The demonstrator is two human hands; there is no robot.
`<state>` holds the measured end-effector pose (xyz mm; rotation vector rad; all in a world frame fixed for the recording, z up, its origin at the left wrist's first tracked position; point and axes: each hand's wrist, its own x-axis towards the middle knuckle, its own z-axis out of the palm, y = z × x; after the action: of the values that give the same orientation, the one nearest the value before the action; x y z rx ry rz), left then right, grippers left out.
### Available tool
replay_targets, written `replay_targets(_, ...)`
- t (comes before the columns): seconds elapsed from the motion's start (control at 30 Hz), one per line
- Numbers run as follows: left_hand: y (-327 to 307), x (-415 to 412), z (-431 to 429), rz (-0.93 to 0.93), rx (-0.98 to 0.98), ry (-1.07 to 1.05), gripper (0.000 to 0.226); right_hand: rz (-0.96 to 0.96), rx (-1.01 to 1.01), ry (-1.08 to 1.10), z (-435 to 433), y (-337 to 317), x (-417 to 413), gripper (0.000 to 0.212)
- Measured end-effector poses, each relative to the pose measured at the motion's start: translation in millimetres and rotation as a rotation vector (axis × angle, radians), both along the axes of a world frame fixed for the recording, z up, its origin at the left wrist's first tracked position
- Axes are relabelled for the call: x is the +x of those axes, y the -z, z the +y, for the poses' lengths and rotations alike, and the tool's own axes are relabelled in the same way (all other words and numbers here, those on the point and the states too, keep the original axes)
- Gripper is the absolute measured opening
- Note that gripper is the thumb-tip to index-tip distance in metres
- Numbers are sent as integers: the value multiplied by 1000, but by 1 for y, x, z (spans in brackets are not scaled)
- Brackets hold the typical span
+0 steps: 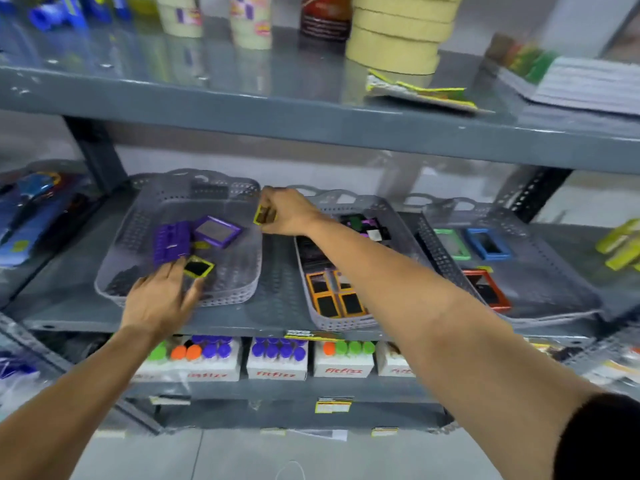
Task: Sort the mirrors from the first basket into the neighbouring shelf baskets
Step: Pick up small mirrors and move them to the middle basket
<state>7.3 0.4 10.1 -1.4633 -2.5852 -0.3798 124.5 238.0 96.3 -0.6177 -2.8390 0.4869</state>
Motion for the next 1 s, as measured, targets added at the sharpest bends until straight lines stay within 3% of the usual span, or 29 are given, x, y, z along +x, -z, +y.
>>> replay_targets(0.13, -3, 14, 7, 42, -32, -7, 33, 31, -28, 44, 33, -16, 65, 29)
replay_targets(0.27, -11, 50, 32, 92, -27, 104, 64, -63, -23, 100, 57, -12, 130, 28)
replay_targets(0.33, -12, 74, 51, 100, 20, 166, 68, -136, 3, 120, 65, -7, 157, 31)
replay_targets(0.57, -5, 142, 104, -157, 101, 134, 43, -384, 47, 101, 81, 27, 230, 30)
replay_targets(0.67, -6, 144, 112, -306, 134, 13, 36, -480, 50, 92, 84, 42, 245, 31)
replay_targets(0.8, -4, 139, 117, -544, 170, 38, 26, -540, 58, 56, 84, 52, 248, 30)
replay_targets(1.0, 3, 140, 120, -591, 226, 23, 24, -670, 52, -24, 81, 62, 243, 11)
